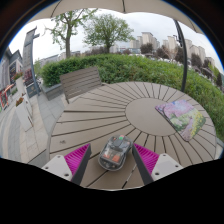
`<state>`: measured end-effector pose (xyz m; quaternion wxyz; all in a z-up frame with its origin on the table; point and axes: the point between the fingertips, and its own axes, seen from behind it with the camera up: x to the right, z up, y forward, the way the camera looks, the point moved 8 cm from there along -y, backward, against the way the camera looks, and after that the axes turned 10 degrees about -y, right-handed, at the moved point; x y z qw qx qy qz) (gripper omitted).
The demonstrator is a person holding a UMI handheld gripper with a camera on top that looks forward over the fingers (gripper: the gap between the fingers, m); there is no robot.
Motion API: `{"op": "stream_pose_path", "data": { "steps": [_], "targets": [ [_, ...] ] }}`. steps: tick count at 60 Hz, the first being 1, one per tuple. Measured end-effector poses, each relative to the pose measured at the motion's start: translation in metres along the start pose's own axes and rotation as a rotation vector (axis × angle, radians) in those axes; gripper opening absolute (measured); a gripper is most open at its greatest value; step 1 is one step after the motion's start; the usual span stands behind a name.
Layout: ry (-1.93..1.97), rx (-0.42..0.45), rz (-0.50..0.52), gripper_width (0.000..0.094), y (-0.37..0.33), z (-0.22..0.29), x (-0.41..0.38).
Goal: Arrange mouse
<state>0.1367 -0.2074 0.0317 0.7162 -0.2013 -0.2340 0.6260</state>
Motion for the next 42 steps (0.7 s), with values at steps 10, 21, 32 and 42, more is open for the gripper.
{"op": "stream_pose_path", "data": {
  "steps": [10,21,32,42],
  "targets": [
    [-0.004,-0.008,0.009,0.0854,0.02,0.012,-0.002],
    [-0.018,-0.017,-0.026,0.0694,0.024,0.011,0.006],
    [-0.06,-0.048,-0.038,0.0431,0.024,0.013,0.013],
    [-0.053,-0.046,0.017,0.0413,0.004,0.049,0.045]
  ]
}}
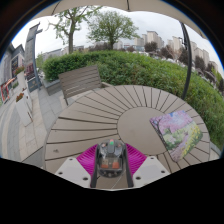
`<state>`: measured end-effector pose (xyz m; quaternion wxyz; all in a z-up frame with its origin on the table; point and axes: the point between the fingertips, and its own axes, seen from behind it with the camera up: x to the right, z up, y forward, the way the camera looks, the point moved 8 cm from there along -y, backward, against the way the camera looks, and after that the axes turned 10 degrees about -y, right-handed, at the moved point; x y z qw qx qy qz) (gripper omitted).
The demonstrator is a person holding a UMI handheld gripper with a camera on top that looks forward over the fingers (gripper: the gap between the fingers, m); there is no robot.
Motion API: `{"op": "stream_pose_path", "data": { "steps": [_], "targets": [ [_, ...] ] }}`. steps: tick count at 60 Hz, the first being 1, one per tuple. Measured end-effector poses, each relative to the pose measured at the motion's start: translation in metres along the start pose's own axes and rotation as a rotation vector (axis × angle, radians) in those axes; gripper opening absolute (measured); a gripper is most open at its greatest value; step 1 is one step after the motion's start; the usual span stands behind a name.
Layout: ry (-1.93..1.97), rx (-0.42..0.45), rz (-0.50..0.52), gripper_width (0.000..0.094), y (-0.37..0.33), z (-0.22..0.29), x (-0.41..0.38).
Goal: Arrange mouse
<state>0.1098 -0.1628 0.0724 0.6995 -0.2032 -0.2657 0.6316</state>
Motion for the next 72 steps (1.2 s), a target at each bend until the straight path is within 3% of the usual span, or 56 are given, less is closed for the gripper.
{"op": "stream_pose_path", "data": {
  "steps": [10,19,28,39,47,51,53,72],
  "targets": [
    [-0.047,0.105,-0.001,0.0411,-0.022,0.07,0.09],
    [-0.054,0.119,-0.071,0.0411,0.0,0.097,0.202],
    [0.004,0.051,-0.079,0.0412,0.051,0.065,0.284],
    [-0.033,-0.031,-0.028,0.0418,0.098,0.001,0.318],
    [-0.049,-0.032,0.013,0.0532,0.102,-0.014,0.322],
    [-0.071,-0.052,-0.004,0.0863,0.091,-0.012,0.327],
    [-0.075,-0.059,-0.024,0.0829,0.08,-0.008,0.331],
    [-0.037,-0.079,0.02,0.0839,-0.116,0.021,0.311]
  ]
}}
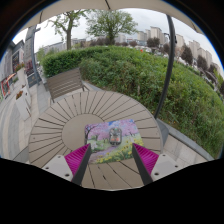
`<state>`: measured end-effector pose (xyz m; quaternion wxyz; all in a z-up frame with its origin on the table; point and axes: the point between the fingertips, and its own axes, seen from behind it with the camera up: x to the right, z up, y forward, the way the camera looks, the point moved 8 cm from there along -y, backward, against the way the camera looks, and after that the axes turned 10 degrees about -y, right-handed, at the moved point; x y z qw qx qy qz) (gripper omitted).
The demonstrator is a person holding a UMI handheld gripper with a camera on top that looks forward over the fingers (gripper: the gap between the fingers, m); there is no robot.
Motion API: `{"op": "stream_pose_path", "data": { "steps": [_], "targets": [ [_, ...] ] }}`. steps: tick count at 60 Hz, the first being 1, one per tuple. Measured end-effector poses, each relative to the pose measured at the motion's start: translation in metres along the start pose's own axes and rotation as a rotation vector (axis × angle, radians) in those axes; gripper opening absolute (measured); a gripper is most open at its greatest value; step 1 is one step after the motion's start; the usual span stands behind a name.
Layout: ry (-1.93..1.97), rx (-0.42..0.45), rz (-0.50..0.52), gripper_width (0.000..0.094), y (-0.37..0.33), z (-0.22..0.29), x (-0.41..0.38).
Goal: Arrange mouse
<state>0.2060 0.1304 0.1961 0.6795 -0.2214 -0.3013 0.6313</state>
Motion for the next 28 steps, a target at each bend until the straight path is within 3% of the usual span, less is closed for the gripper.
{"op": "stream_pose_path", "data": {
  "steps": [11,28],
  "targets": [
    [-0.077,-0.002,0.009,0.0838,-0.078,-0.028,-0.008],
    [-0.071,-0.012,0.016,0.0838,-0.095,-0.046,-0.009]
  ]
}}
